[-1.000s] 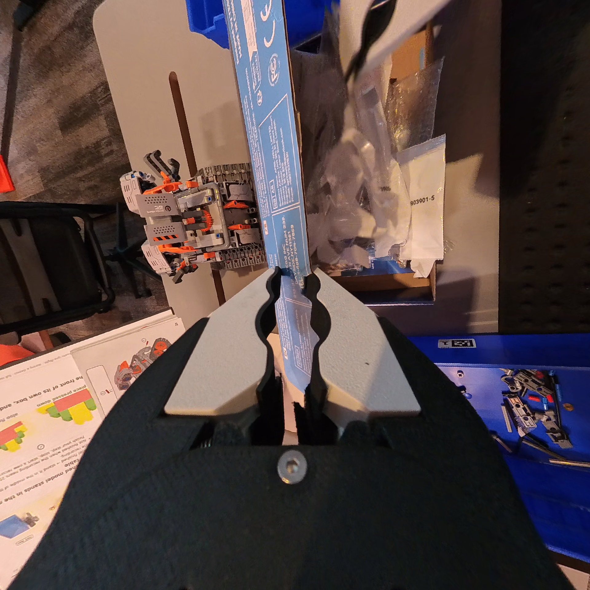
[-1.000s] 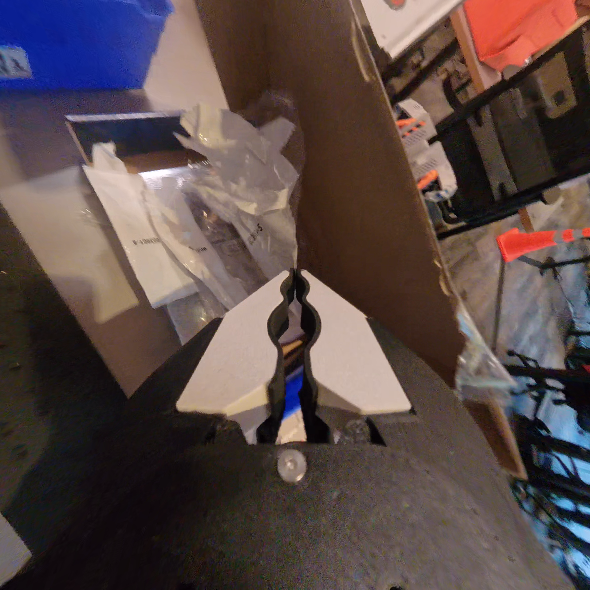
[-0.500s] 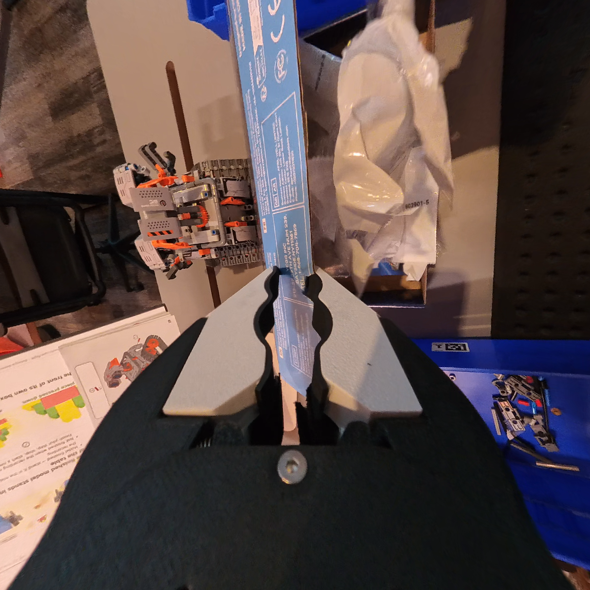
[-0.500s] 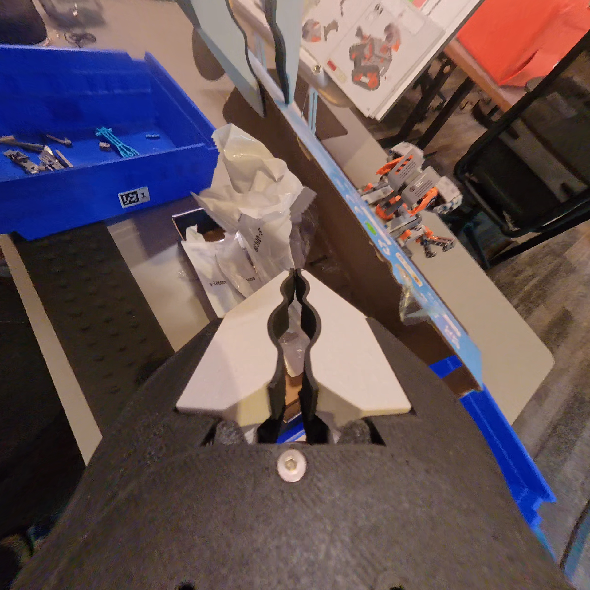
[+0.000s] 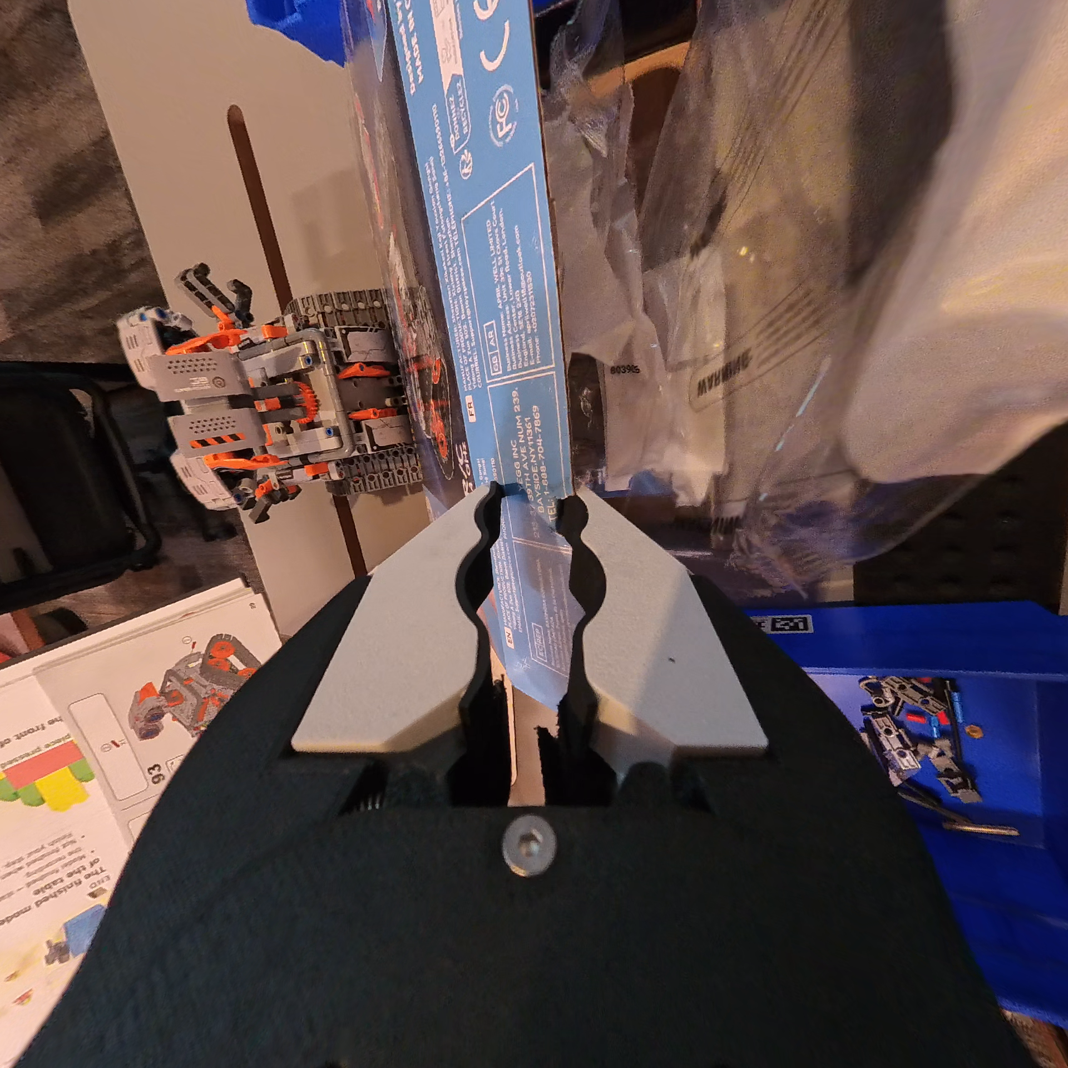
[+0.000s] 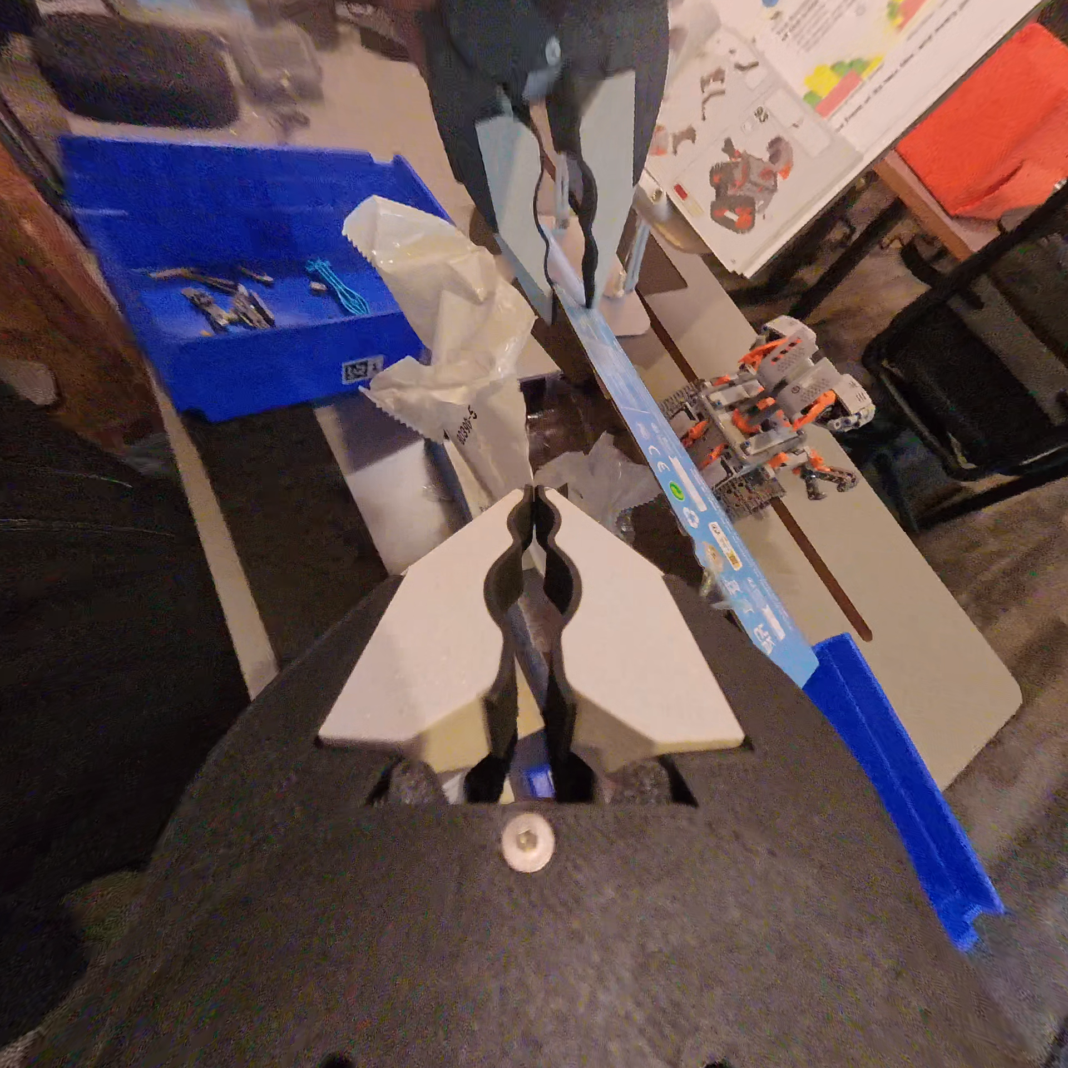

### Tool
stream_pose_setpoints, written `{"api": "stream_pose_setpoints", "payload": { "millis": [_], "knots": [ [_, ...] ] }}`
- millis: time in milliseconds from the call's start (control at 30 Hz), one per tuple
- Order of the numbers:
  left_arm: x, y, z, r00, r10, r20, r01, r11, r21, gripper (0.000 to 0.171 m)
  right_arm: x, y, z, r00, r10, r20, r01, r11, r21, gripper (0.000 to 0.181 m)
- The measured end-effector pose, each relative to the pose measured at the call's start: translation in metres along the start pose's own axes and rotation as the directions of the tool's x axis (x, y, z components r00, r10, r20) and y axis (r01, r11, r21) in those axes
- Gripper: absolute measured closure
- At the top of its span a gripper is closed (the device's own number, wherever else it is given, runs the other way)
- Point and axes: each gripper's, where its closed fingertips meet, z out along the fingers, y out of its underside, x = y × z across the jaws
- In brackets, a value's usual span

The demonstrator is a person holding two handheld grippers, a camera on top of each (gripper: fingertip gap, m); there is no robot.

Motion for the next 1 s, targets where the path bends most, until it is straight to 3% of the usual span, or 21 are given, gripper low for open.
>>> {"api": "stream_pose_setpoints", "payload": {
  "millis": [100,233,333,400,467,500,667,733,833,900,1000],
  "knots": [
    [0.01,0.0,0.005,1.0,0.001,-0.021,-0.001,1.0,0.002,0.151,-0.021,-0.009,-0.034,0.996,0.022,0.091,-0.027,0.998,0.054,0.181],
    [0.026,0.0,0.012,1.0,-0.002,-0.017,0.002,1.0,0.001,0.149,-0.024,-0.018,-0.07,0.986,0.092,0.141,-0.114,0.981,0.156,0.181],
    [0.051,0.002,0.023,0.999,-0.019,-0.049,0.019,1.0,-0.001,0.144,-0.02,-0.014,-0.079,0.973,0.152,0.173,-0.185,0.964,0.191,0.181],
    [0.075,0.004,0.033,0.992,-0.046,-0.115,0.046,0.999,0.001,0.142,-0.018,-0.002,-0.072,0.96,0.195,0.203,-0.231,0.957,0.173,0.181],
    [0.093,0.005,0.042,0.983,-0.09,-0.161,0.095,0.995,0.026,0.119,-0.016,0.012,-0.06,0.946,0.234,0.224,-0.271,0.951,0.151,0.181],
    [0.1,0.009,0.044,0.978,-0.101,-0.185,0.107,0.994,0.024,0.116,-0.017,0.018,-0.052,0.939,0.248,0.239,-0.285,0.949,0.134,0.181],
    [0.102,0.03,0.03,0.939,-0.233,-0.251,0.272,0.953,0.131,0.105,-0.015,0.044,-0.014,0.92,0.291,0.262,-0.315,0.947,0.054,0.181],
    [0.094,0.027,0.012,0.915,-0.275,-0.294,0.351,0.903,0.248,0.103,-0.012,0.049,0.0,0.913,0.302,0.276,-0.324,0.945,0.037,0.181],
    [0.088,0.003,-0.022,0.886,-0.243,-0.395,0.421,0.779,0.465,0.103,-0.008,0.052,0.019,0.91,0.296,0.291,-0.313,0.95,0.012,0.181],
    [0.086,-0.009,-0.029,0.875,-0.221,-0.43,0.441,0.729,0.524,0.101,-0.006,0.051,0.027,0.91,0.281,0.304,-0.296,0.955,0.003,0.181],
    [0.085,-0.024,-0.026,0.864,-0.172,-0.474,0.445,0.703,0.555,0.101,-0.005,0.047,0.036,0.918,0.242,0.314,-0.255,0.967,0.0,0.181]
  ]
}}
